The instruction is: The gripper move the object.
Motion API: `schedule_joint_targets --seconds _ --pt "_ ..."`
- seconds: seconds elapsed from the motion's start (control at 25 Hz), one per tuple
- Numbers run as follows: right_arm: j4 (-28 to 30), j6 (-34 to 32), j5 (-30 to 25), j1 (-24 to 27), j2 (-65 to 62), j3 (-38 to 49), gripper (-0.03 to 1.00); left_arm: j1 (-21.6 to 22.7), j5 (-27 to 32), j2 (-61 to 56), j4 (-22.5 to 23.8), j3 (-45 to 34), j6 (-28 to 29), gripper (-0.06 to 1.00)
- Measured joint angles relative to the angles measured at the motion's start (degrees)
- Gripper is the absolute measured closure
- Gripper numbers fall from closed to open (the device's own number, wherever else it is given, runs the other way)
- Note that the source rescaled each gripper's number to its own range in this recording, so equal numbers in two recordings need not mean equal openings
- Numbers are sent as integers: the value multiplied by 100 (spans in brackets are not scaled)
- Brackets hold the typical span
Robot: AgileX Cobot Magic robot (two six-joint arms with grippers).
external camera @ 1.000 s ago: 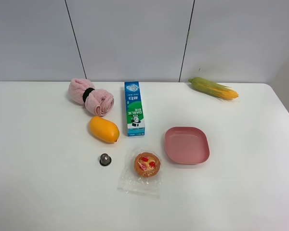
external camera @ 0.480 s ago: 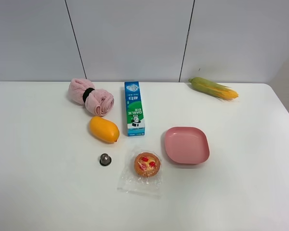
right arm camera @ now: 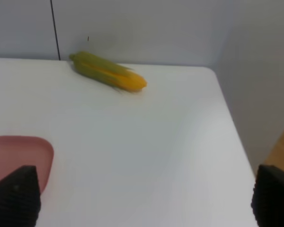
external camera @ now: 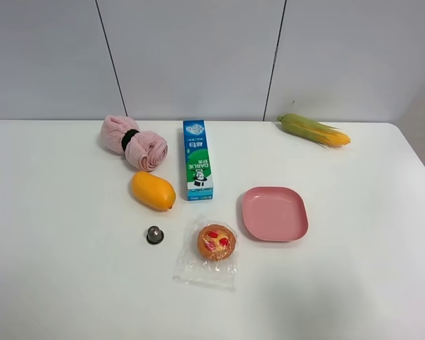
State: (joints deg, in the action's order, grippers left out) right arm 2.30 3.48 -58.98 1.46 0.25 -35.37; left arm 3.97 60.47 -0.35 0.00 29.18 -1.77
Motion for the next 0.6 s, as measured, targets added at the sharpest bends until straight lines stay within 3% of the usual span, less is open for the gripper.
schedule_joint_targets --seconds 0.2,0.6 --pt "-355 -100 -120 5 -37 563 21 0 0 0 0 0 0 -6" --pt "-304 -348 -210 5 -37 668 21 0 0 0 0 0 0 -6"
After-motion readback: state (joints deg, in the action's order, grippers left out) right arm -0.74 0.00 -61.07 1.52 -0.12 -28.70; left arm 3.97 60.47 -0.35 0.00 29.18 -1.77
